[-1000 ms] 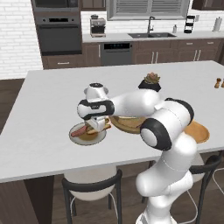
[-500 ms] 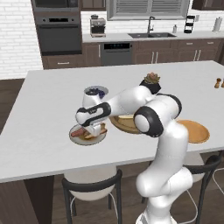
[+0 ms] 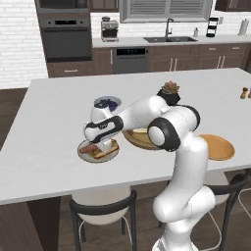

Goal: Place one bun and one sausage from the bowl on each plate.

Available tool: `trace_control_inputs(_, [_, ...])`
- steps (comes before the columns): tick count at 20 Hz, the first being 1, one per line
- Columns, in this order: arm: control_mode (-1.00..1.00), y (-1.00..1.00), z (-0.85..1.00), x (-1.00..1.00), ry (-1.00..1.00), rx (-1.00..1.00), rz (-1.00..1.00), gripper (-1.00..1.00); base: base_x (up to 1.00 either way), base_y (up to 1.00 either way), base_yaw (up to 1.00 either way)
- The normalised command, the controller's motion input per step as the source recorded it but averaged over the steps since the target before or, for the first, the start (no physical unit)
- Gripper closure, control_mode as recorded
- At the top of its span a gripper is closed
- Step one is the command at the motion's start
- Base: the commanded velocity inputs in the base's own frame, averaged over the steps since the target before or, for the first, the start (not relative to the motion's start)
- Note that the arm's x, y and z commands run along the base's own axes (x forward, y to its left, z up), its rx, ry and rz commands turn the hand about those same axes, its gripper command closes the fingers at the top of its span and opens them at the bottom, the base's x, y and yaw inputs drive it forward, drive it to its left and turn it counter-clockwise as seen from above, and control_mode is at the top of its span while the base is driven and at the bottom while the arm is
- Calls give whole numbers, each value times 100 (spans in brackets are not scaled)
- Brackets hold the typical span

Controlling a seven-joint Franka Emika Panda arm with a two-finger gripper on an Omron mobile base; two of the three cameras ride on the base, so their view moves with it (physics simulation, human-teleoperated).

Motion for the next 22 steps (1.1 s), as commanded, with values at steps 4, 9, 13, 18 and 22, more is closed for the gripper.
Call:
trace_control_inputs(4, [-100, -6, 65, -6, -9, 0, 0, -100, 0, 0, 0])
trace_control_inputs(9, [-100, -68, 99, -35, -3, 0, -10, -100, 0, 0, 0])
trace_control_inputs(13, [-100, -100, 62, 4, 8, 6, -36, -100, 0, 0, 0])
trace_control_inputs(18, [-100, -100, 11, 16, 16, 5, -52, -100, 0, 0, 0])
trace_control_inputs(22, [-100, -100, -6, 3, 12, 3, -55, -100, 0, 0, 0])
